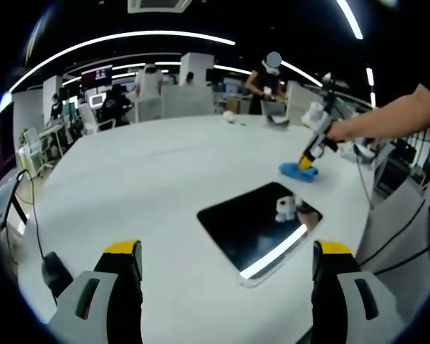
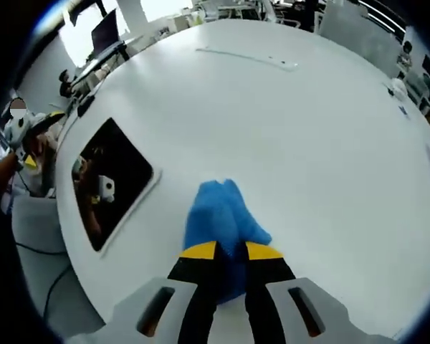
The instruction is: Wipe the mirror surface with the cleaning cloth until all visible marks leave the cleaned area.
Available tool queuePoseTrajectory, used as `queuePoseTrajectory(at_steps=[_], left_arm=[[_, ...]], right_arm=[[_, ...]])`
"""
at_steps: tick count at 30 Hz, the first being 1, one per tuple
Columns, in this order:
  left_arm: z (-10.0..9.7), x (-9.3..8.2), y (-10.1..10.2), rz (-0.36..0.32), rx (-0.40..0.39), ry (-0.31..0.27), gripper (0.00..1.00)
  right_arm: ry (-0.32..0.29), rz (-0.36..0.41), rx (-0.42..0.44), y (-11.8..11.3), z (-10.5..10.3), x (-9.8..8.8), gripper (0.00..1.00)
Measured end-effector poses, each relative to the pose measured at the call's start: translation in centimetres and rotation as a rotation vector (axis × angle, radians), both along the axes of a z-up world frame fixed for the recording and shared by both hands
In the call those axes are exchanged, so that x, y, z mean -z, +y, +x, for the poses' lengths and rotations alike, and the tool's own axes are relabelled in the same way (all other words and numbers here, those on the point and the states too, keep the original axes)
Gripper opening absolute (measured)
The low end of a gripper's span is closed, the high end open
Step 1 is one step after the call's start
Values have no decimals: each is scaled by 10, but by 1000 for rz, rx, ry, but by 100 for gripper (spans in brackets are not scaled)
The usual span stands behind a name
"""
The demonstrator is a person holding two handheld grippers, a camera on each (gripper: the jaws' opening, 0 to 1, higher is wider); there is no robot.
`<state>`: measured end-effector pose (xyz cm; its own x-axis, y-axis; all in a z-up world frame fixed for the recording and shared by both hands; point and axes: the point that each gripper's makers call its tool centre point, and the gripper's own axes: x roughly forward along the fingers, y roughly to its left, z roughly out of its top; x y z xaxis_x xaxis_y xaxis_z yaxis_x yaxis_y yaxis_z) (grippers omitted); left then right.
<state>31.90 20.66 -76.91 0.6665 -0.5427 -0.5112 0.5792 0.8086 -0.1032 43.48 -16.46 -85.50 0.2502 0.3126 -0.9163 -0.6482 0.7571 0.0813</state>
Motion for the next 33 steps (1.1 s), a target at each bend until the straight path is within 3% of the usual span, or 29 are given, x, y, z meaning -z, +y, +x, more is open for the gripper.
queuePoseTrajectory(at_steps=[9,13,21,24,27,33], left_arm=[[-1,1,-4,-4,3,2,99],[-3,0,-6,-6,6,4,99],[3,-9,-2,25,46,-32,100],[6,-19,1,2,28,-48,100],[6,-25,1,3,33,-68,100],[7,-28,6,-19,15,-71,100]], right_arm=[[-26,-7,-89,4,-6,5,19],[-13,-6,-88,5,-7,1,29],[-77,98,-64,11,-6,-43,37],[-141,122,-69,8,-6,-62,47],[-204,155,-45,8,-5,-74,63],[-303,199,-19,8,-17,-89,87]])
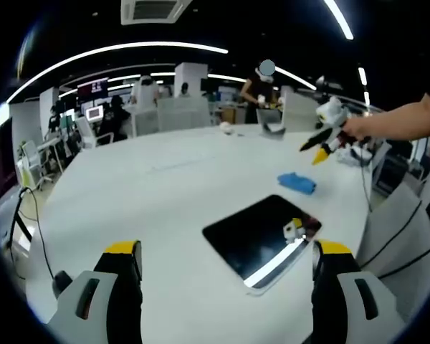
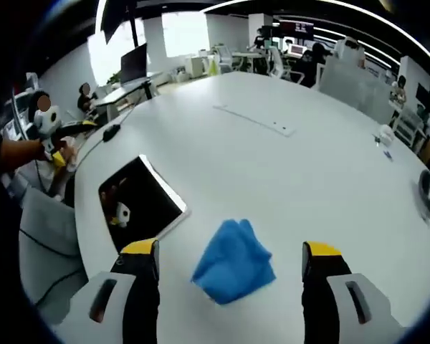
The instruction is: Wipe the mirror surface with the cleaning cloth until all visible marks leave the cleaned area.
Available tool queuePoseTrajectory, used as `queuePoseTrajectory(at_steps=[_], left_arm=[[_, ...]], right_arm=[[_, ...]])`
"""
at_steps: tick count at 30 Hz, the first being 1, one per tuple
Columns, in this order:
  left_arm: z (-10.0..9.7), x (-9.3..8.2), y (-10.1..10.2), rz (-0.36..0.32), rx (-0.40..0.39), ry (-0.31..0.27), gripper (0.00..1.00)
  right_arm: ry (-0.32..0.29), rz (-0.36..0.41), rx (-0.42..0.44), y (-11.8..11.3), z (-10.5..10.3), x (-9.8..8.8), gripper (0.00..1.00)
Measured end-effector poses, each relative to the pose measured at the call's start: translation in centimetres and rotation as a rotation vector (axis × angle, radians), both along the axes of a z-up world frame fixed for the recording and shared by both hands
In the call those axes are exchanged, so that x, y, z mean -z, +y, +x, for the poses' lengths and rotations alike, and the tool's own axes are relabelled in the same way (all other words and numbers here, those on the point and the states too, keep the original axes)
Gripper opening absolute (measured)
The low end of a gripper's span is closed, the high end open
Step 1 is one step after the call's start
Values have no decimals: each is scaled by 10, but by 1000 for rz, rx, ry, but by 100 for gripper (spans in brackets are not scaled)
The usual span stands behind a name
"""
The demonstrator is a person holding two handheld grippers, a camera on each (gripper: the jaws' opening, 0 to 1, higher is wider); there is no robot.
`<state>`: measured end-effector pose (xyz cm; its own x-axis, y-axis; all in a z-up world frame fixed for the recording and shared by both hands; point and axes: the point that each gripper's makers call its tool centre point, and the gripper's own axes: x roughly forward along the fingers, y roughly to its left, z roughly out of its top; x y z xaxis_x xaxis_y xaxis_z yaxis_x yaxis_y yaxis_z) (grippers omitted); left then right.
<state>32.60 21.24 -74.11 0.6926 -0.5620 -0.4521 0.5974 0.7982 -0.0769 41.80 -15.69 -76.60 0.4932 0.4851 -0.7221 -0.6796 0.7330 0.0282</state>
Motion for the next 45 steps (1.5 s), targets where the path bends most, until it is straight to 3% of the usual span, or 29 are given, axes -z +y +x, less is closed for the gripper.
queuePoseTrajectory(at_steps=[4,6,7,9,17,30,35,45], left_arm=[[-2,3,4,-12,-30,-10,100],[-5,2,6,-22,-46,-21,100],[-7,0,8,-25,-58,-53,100],[-12,3,10,-25,-62,-49,100],[-26,11,9,1,-38,-49,100],[-42,23,12,-2,-38,-19,100],[-47,26,16,10,-48,-14,100],[-43,21,18,10,-41,-42,100]], right_arm=[[-90,46,10,1,-9,-9,98],[-98,71,22,0,-19,-9,98],[-109,79,31,-1,-26,-7,99],[-137,65,31,-5,-36,-2,100],[-119,92,107,-24,-73,17,100],[-206,119,162,-36,-113,22,100],[-176,144,181,-38,-133,29,100],[-168,146,214,-45,-139,32,100]])
